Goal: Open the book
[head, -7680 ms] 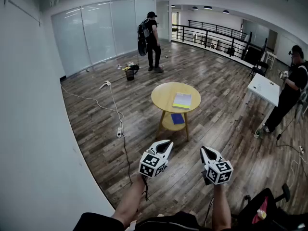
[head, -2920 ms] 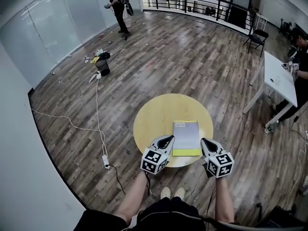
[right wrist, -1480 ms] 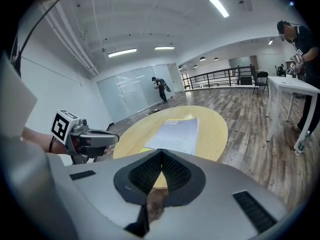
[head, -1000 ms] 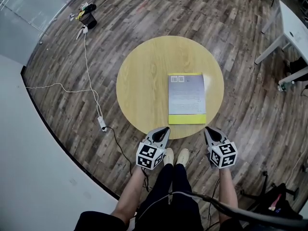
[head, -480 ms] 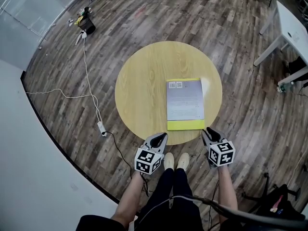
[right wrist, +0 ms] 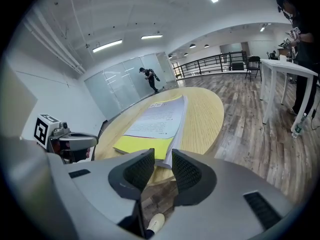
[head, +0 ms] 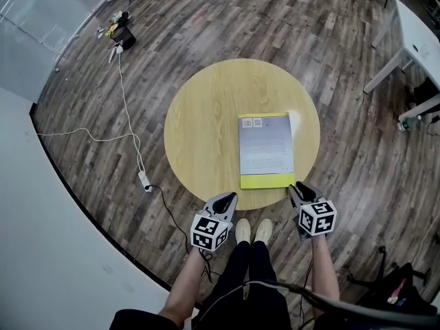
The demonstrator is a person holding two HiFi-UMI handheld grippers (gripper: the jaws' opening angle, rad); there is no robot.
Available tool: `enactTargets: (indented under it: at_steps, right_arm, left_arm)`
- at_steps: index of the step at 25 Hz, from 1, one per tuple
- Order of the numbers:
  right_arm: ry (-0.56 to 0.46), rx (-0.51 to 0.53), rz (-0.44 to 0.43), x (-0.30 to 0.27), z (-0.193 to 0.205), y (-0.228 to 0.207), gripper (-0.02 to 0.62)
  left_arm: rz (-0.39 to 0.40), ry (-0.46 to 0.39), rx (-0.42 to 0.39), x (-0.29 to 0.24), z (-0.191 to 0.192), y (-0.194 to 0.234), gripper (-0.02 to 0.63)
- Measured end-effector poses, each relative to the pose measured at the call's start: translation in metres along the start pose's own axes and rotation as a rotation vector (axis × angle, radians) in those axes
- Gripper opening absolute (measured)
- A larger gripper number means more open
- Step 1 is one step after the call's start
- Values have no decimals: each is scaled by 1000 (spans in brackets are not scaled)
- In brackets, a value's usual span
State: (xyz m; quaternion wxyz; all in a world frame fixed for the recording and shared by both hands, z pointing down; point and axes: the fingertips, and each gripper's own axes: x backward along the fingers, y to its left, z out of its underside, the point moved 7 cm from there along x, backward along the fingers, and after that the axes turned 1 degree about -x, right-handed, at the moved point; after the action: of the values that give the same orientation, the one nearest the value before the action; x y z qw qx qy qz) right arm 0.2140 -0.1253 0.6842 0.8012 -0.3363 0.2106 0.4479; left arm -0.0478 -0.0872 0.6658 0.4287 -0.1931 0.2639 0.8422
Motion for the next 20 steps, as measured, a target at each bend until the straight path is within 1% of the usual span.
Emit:
enactTargets:
  at_steps: [10, 20]
  right_arm:
    - [13, -7, 11, -5, 6, 1, 91]
    - [20, 12, 31, -4, 4, 2, 89]
  left_arm:
    - [-6, 7, 13, 0, 7, 3, -2]
    - [-7, 5, 15, 1, 5, 5, -2]
